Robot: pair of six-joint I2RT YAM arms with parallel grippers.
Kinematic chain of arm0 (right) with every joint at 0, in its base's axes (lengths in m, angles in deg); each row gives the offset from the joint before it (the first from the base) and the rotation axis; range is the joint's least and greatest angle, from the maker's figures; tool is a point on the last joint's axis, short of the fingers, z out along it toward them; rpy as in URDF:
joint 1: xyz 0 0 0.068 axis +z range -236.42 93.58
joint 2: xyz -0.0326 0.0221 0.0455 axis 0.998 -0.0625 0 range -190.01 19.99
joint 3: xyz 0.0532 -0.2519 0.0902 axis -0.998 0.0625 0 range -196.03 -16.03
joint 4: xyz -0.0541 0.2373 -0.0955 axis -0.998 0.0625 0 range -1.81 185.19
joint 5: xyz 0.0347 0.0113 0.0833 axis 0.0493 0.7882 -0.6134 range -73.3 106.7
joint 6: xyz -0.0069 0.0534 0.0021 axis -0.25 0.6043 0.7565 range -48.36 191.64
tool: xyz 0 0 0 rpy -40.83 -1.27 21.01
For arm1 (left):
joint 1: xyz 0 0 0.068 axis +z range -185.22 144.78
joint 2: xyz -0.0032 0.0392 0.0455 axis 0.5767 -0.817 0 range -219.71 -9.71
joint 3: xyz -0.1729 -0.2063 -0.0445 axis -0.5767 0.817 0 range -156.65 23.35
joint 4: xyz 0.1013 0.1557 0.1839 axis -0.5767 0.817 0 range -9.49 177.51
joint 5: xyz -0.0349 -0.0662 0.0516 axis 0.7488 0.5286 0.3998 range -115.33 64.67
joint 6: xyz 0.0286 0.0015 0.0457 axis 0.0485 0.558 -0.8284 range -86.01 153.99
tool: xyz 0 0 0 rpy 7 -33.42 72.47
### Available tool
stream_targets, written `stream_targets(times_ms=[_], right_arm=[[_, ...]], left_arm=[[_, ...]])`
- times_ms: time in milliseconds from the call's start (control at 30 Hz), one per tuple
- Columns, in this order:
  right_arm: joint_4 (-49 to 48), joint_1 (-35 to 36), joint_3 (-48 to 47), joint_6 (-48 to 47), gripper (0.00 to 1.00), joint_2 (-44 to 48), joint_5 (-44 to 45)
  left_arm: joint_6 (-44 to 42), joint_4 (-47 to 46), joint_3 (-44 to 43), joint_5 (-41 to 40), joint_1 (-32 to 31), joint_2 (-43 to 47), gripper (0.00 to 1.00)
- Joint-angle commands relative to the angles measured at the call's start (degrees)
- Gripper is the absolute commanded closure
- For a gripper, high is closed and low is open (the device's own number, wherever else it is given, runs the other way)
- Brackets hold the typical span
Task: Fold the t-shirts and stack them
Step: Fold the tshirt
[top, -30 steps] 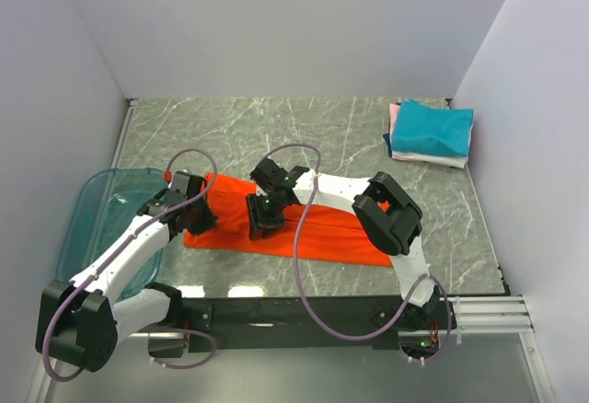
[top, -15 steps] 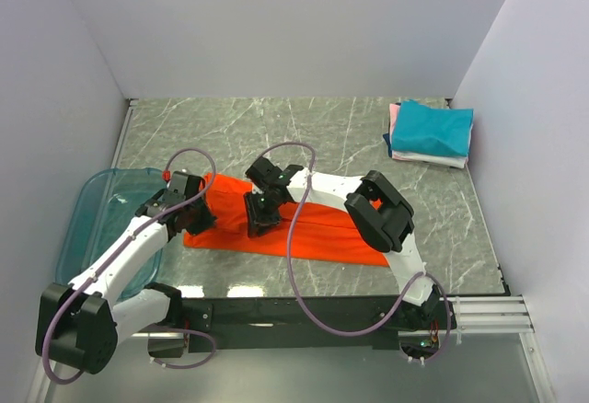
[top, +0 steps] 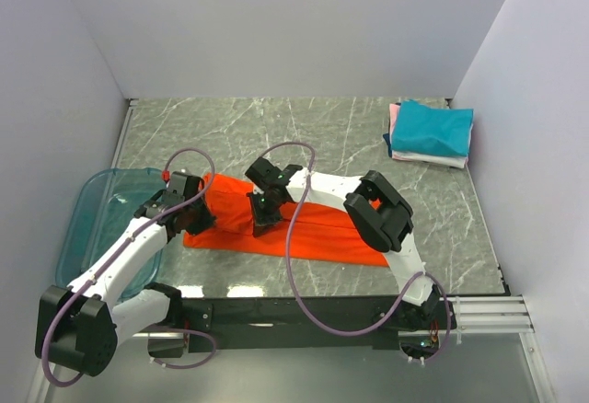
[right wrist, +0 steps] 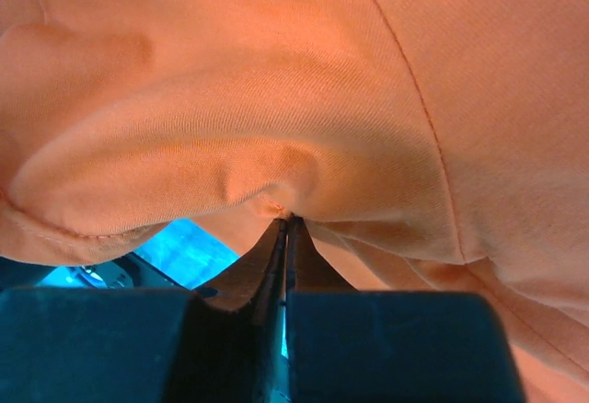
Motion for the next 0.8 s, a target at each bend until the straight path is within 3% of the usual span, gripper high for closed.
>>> stream_targets(times_ms=[0, 767], right_arm=[[1.0, 0.5, -2.6, -0.7, 1.0, 1.3, 0.4], [6.9, 0.6, 0.9, -2.7, 1.0, 9.6, 2.1]], left_arm=[[-1.4, -1.2, 0.4, 0.7, 0.3, 0.5, 1.0], [-0.3, 1.1, -0.1, 0.5, -0.3, -1.5, 1.0]])
